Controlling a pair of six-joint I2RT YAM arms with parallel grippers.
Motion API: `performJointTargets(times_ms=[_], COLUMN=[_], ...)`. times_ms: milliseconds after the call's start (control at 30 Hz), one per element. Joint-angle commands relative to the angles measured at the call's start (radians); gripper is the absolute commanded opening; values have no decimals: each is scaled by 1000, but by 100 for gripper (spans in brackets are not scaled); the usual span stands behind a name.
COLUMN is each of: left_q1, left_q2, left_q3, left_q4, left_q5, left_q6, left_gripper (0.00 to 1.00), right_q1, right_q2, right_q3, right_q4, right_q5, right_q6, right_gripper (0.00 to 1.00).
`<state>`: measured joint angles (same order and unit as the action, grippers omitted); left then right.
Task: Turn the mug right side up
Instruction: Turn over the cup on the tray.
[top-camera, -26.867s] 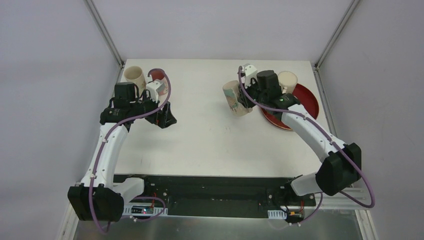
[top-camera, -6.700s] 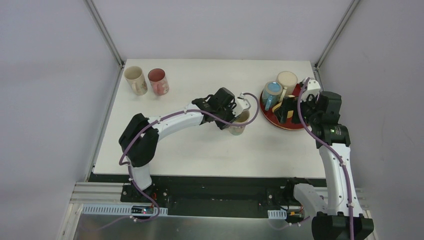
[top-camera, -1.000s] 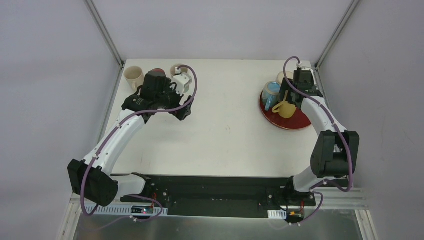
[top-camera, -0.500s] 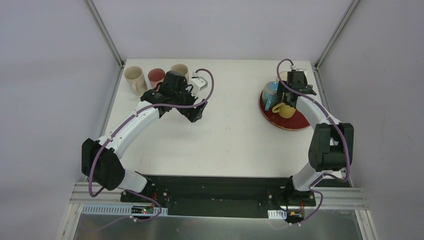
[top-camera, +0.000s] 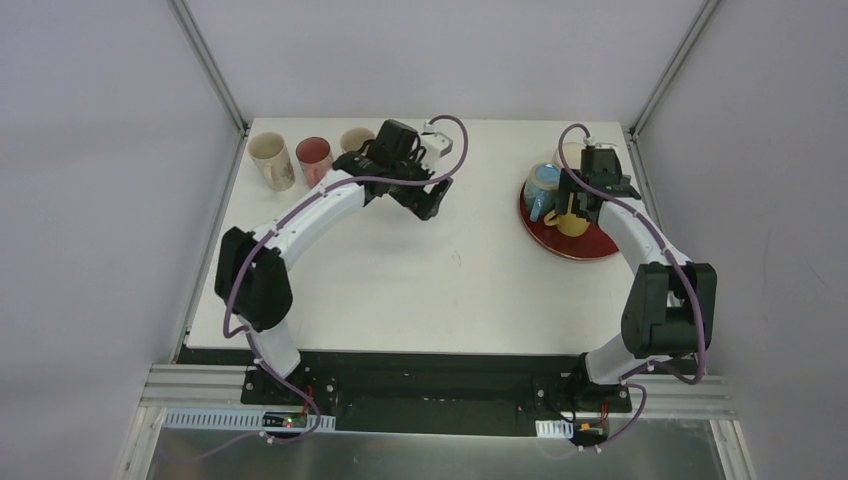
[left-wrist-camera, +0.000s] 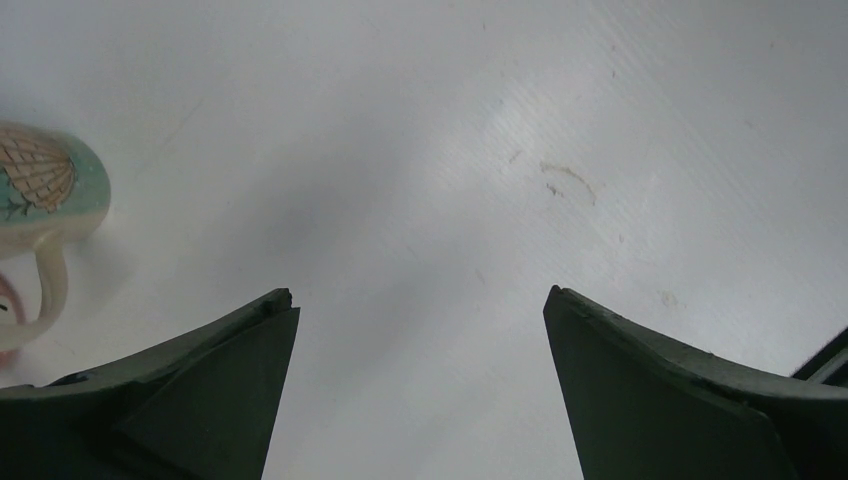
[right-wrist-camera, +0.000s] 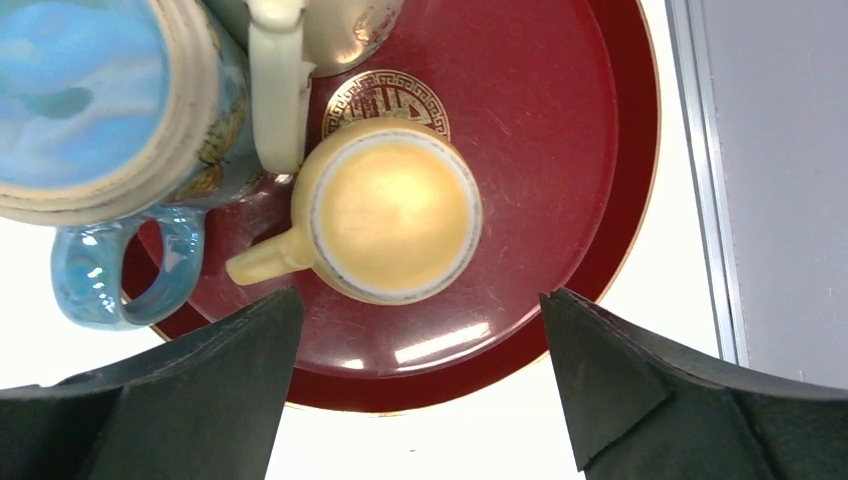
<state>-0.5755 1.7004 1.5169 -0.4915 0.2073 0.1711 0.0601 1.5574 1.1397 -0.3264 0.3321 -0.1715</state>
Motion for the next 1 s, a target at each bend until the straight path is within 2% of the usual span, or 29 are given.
performJointTargets(times_ms=[0,300,467,700,967], left_q1=[-57,-141,-198,-271,-321], left_q2=[122,348,486,639,779], left_q3=[179,431,573,750,940], left_q4=[28,29,30,31,70], left_q5=[-69,-119,-169,-182,-229], left_q6=[-93,-249,-312,-357,-356], left_gripper=[99,99,99,99,99], right_q1=[-33,-56,-117,-189,-317], right_q2=[-73,-178,-256,-371,-474], right_q3=[-9,-38,-63,-140,-196], right_q4=[-28,-83,-138,-108,-62], right_q5=[-45,-262,-371,-345,-414], right_q6=[-12,-31,-47,-63,-13], right_gripper=[99,99,98,98,99])
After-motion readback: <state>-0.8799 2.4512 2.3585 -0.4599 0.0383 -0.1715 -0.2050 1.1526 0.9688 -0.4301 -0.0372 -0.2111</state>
